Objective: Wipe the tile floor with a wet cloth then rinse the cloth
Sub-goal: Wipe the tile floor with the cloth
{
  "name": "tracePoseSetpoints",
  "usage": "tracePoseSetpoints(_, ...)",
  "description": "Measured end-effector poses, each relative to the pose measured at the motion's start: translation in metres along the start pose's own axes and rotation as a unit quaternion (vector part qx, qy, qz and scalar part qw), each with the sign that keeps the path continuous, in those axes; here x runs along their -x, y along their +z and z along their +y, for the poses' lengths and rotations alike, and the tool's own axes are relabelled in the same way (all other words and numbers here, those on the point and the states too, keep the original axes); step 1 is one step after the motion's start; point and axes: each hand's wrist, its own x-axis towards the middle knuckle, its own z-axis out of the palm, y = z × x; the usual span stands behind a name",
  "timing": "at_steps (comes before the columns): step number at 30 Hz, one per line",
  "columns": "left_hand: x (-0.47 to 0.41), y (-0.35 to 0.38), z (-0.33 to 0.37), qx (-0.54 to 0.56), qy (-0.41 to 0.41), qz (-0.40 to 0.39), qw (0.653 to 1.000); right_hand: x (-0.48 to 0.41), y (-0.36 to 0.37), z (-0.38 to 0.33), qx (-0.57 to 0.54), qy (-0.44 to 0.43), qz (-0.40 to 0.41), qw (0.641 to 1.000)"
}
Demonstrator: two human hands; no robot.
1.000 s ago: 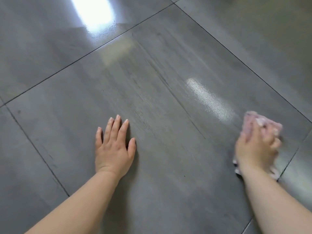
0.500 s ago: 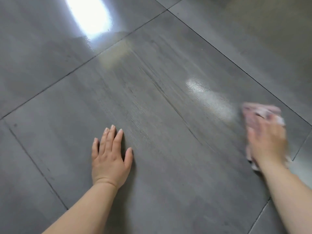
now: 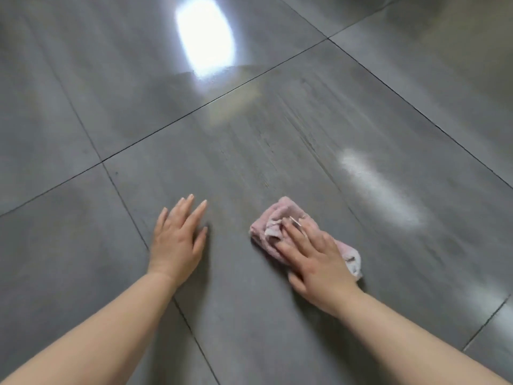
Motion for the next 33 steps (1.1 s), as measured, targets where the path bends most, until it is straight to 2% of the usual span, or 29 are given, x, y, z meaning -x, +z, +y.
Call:
tracePoseSetpoints(1,0.011,-0.007,-0.022,-0.005,-0.043,0.018,0.999,0.013,-0.005,0.018,0.022,-0.054,0.004,0.998)
tracePoseSetpoints(2,0.023,-0.015,-0.043,-0.01,-0.083,0.029,0.996,0.027,-0.008,0.044,0.035,-0.048,-0.014,0.998)
tracePoseSetpoints(3,0.035,-0.023,-0.061,-0.014,-0.123,0.034,0.992,0.037,-0.016,0.065,0.048,-0.003,-0.023,0.999)
tracePoseSetpoints(4,0.048,-0.028,-0.078,-0.019,-0.16,0.029,0.987,0.047,-0.015,0.097,0.051,0.086,-0.045,0.994)
tracePoseSetpoints(6,0.067,-0.033,-0.107,-0.032,-0.216,0.018,0.976,0.049,-0.016,0.13,0.04,0.303,-0.097,0.947)
tracePoseSetpoints(7,0.075,-0.033,-0.117,-0.03,-0.24,0.01,0.97,0.042,-0.016,0.135,0.01,0.372,-0.129,0.919)
tracePoseSetpoints(8,0.079,-0.031,-0.123,-0.023,-0.257,0.006,0.966,0.028,-0.015,0.129,-0.025,0.41,-0.133,0.902)
tracePoseSetpoints(11,0.082,-0.022,-0.128,-0.021,-0.262,0.016,0.965,-0.05,-0.016,0.055,-0.05,0.47,-0.016,0.881)
tracePoseSetpoints(13,0.083,-0.021,-0.125,-0.023,-0.258,0.025,0.965,-0.103,-0.019,-0.018,-0.095,0.416,0.003,0.904)
tracePoseSetpoints(14,0.083,-0.021,-0.126,-0.021,-0.254,0.028,0.967,-0.121,-0.012,-0.053,-0.113,0.349,-0.017,0.93)
tracePoseSetpoints(16,0.083,-0.019,-0.132,-0.023,-0.251,0.038,0.967,-0.135,0.007,-0.133,-0.121,0.18,-0.069,0.974)
tracePoseSetpoints(18,0.082,-0.017,-0.136,-0.029,-0.249,0.043,0.967,-0.12,0.025,-0.19,-0.062,-0.001,-0.073,0.995)
tracePoseSetpoints(20,0.083,-0.014,-0.139,-0.042,-0.243,0.051,0.968,-0.113,0.026,-0.2,-0.08,-0.13,-0.1,0.983)
tracePoseSetpoints(21,0.084,-0.013,-0.139,-0.043,-0.243,0.058,0.967,-0.115,0.028,-0.187,-0.083,-0.184,-0.085,0.976)
tracePoseSetpoints(23,0.084,-0.013,-0.141,-0.041,-0.241,0.069,0.967,-0.132,0.027,-0.135,-0.04,-0.206,-0.048,0.977)
tracePoseSetpoints(24,0.084,-0.012,-0.142,-0.044,-0.232,0.072,0.969,-0.139,0.024,-0.102,-0.017,-0.168,-0.028,0.985)
tracePoseSetpoints(25,0.084,-0.012,-0.143,-0.047,-0.224,0.076,0.971,-0.146,0.02,-0.066,-0.009,-0.096,-0.007,0.995)
tracePoseSetpoints(27,0.083,-0.012,-0.145,-0.056,-0.212,0.089,0.972,-0.152,0.003,0.001,0.003,0.079,-0.02,0.997)
tracePoseSetpoints(28,0.084,-0.011,-0.146,-0.06,-0.21,0.09,0.972,-0.15,-0.003,0.03,0.002,0.164,-0.039,0.986)
tracePoseSetpoints(30,0.085,-0.009,-0.146,-0.058,-0.213,0.088,0.971,-0.149,-0.012,0.065,0.009,0.297,-0.027,0.955)
tracePoseSetpoints(33,0.084,-0.01,-0.146,-0.047,-0.216,0.078,0.972,-0.174,-0.008,0.049,-0.029,0.426,0.014,0.904)
